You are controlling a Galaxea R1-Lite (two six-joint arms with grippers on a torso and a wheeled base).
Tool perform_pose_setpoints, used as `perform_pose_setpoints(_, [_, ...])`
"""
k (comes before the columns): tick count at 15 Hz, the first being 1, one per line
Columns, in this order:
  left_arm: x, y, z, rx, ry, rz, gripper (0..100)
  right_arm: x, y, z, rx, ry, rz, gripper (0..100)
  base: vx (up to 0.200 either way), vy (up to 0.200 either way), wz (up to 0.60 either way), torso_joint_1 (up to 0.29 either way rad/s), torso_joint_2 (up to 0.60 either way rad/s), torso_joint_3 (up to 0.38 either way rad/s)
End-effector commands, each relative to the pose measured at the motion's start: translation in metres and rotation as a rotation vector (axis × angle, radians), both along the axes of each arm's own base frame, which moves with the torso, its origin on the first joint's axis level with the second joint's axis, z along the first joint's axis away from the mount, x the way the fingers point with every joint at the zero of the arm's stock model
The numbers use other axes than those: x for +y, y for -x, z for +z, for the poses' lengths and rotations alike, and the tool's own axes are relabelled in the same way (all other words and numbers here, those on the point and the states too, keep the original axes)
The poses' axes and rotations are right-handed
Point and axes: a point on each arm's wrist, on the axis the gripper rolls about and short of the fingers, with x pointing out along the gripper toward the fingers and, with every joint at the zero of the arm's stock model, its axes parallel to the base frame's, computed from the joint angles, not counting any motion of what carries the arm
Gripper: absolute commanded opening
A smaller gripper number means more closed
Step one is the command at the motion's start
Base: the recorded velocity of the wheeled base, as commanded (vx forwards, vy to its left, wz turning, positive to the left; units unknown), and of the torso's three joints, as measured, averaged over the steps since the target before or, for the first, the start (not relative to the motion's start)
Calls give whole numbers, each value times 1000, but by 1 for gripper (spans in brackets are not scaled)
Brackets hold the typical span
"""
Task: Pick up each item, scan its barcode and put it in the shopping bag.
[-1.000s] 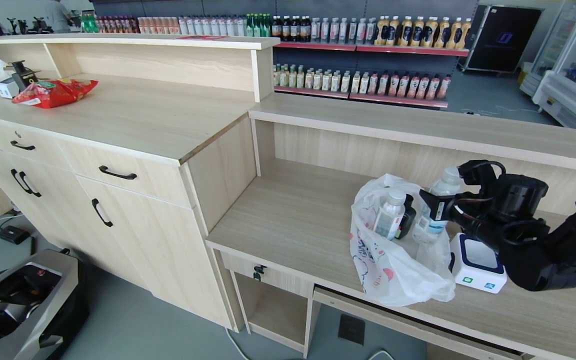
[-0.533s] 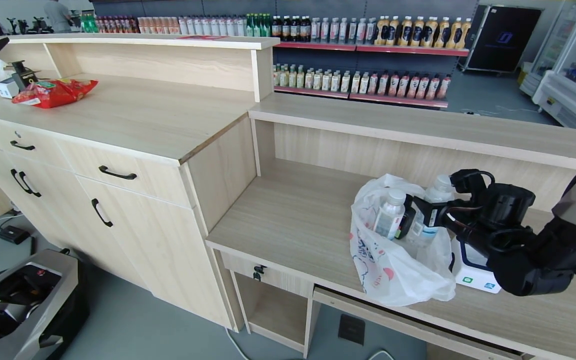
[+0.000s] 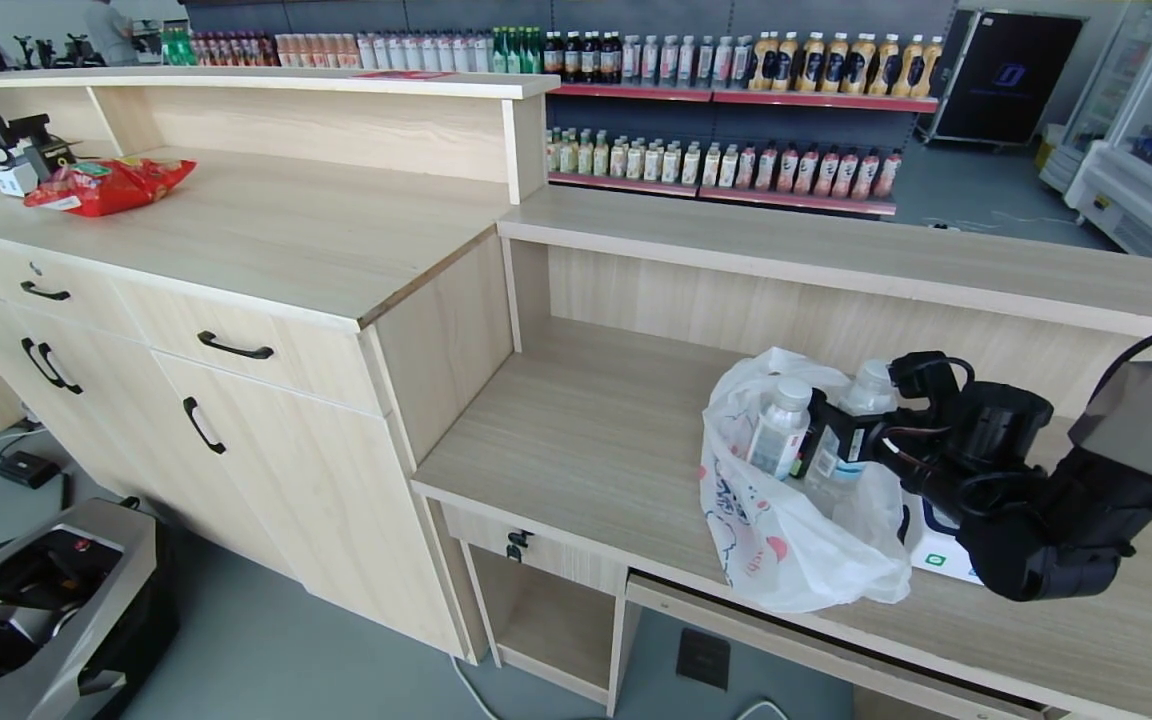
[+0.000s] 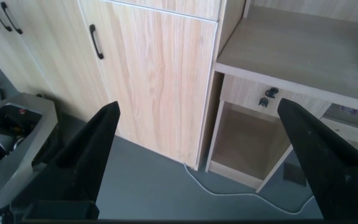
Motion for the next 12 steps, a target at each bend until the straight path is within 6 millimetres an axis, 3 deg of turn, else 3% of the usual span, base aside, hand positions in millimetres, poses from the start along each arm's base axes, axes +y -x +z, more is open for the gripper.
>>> perform_pose_setpoints(1, [0, 0, 0, 0, 1, 1, 100, 0, -1, -7, 16, 1, 1, 0, 0, 0, 0, 0, 0, 0])
perform_pose_setpoints(12, [0, 0, 0, 0, 1, 1, 100, -1, -4, -27, -1, 61, 14, 0, 0, 0, 0, 0, 0, 0])
